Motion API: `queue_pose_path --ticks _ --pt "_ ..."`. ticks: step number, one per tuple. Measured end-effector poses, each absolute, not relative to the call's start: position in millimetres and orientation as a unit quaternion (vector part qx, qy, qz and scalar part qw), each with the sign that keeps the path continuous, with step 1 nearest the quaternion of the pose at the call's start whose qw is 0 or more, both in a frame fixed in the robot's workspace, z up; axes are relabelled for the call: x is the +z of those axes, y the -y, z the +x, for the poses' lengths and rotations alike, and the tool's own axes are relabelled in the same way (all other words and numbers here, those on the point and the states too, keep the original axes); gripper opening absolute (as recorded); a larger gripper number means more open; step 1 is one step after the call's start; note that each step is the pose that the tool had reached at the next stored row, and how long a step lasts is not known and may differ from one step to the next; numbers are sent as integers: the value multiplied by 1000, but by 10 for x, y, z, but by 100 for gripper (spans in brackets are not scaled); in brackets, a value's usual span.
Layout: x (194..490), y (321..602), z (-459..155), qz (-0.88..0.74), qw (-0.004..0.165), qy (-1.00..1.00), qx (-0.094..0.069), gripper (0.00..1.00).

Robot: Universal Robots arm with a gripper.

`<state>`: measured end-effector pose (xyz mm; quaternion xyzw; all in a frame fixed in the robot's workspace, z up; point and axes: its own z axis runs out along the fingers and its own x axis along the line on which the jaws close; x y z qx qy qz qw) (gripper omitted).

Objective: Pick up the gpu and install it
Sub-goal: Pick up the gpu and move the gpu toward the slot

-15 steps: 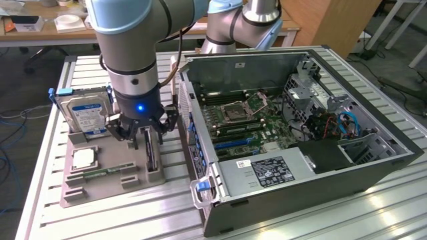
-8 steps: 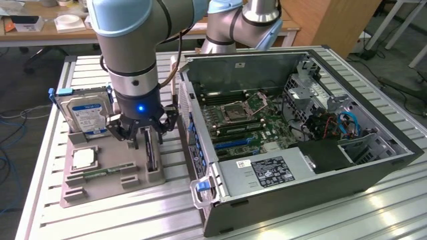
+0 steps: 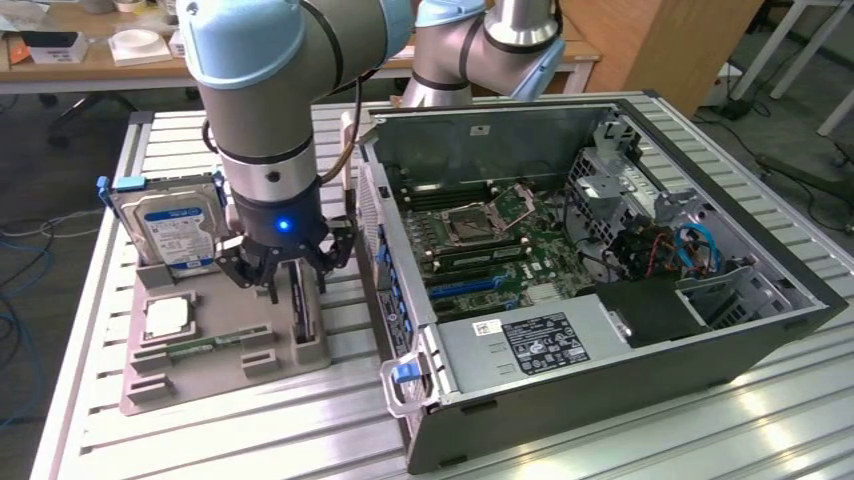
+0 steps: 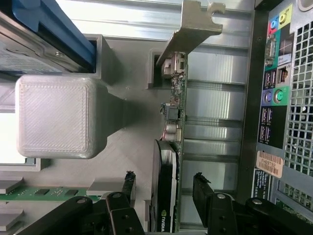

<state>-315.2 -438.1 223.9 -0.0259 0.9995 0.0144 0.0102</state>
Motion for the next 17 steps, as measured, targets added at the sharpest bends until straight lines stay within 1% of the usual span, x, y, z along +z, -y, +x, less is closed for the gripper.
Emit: queue_pose_path --ticks 10,11,16,17 --pt "2239 4381 -3152 -26 10 -1000 14 58" --pt "2238 4381 -3152 -26 10 -1000 14 51" --pt "2238 4381 -3152 -26 10 -1000 14 49" --pt "2238 4381 -3152 -26 10 -1000 14 42"
